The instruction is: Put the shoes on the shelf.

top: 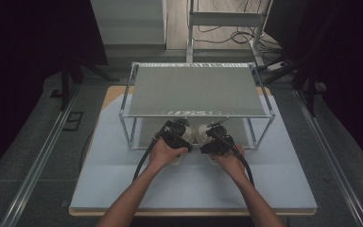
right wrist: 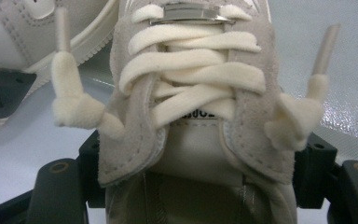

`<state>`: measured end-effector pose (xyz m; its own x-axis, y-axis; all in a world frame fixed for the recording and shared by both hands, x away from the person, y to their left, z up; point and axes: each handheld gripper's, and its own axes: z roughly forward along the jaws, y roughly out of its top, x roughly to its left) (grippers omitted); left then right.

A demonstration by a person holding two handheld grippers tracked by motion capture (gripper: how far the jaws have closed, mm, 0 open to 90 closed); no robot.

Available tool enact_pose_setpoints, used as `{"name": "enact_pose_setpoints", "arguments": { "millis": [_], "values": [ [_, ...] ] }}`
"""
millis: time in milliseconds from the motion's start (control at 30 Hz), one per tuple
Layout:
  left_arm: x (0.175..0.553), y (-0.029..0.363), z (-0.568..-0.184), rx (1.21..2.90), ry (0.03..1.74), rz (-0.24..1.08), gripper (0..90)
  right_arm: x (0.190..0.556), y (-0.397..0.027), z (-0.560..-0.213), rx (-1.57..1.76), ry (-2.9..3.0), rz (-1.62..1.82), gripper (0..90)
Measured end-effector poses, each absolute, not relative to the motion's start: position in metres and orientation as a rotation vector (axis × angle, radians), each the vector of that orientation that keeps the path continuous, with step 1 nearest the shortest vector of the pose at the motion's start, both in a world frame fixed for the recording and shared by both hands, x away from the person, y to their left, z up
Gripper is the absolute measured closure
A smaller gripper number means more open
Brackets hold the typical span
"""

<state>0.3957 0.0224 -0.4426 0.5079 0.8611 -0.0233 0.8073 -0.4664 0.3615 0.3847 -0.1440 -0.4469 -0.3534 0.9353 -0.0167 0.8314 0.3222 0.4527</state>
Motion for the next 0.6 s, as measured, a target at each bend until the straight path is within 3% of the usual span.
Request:
{"name": "enact_pose_setpoints", "arguments": {
  "millis": [300, 500, 567, 600],
  "values": [
    [0.394, 0.018, -0.443, 2.411, 1.429, 0.211, 22.2, 0.385, -0.146, -0.450, 1.592, 2.303, 0.558, 25.2],
    [0.395, 0.023, -0.443, 2.427, 1.375, 0.208, 18.9, 0.382, -0.147, -0.443, 1.574, 2.297, 0.580, 18.4],
    [0.384, 0.019, -0.441, 2.300, 1.501, 0.176, 18.3, 0.381, -0.150, -0.441, 1.554, 2.285, 0.576, 16.9],
    [0.384, 0.022, -0.440, 2.311, 1.469, 0.185, 17.9, 0.380, -0.151, -0.441, 1.546, 2.281, 0.586, 16.9]
  ]
}}
